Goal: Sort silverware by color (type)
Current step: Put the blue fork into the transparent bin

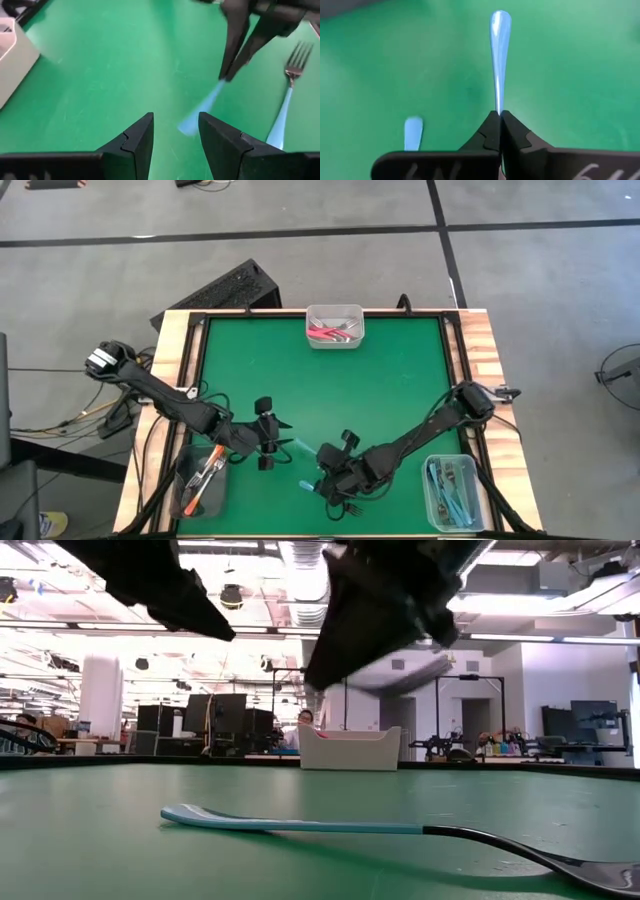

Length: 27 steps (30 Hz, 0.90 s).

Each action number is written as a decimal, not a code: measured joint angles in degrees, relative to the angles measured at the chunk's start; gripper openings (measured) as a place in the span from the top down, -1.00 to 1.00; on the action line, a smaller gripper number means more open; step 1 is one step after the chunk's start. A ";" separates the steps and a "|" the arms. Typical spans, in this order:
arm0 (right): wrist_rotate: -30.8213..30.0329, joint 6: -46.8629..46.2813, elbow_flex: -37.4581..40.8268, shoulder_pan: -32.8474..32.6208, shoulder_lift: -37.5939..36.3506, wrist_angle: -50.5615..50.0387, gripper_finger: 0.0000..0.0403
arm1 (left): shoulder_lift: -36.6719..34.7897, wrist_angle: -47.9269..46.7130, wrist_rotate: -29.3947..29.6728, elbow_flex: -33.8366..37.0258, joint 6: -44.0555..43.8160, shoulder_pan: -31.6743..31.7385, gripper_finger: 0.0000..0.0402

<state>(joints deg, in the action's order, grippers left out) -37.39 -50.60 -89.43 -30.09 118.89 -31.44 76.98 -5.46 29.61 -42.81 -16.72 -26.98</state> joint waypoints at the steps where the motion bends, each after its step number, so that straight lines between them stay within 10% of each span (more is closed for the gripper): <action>1: -2.14 -1.10 0.03 -0.19 -0.62 -0.76 0.94 | 0.39 0.05 0.50 0.00 -0.85 0.00 0.29; 11: -31.14 -8.14 -0.02 -3.71 -4.28 -4.52 0.94 | 1.89 7.11 9.47 -0.04 -9.34 -0.25 0.29; 19: -33.65 6.36 -0.04 -4.39 -4.28 4.40 0.93 | 1.89 28.41 -0.10 -0.04 4.15 0.79 0.29; 27: -35.02 16.51 -0.04 -5.20 -4.28 10.76 0.94 | 1.87 28.16 0.55 -0.04 -0.01 4.59 0.29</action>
<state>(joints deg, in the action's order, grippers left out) -72.41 -34.09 -89.47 -35.28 114.61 -20.67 78.85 22.70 30.16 -42.85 -16.73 -22.39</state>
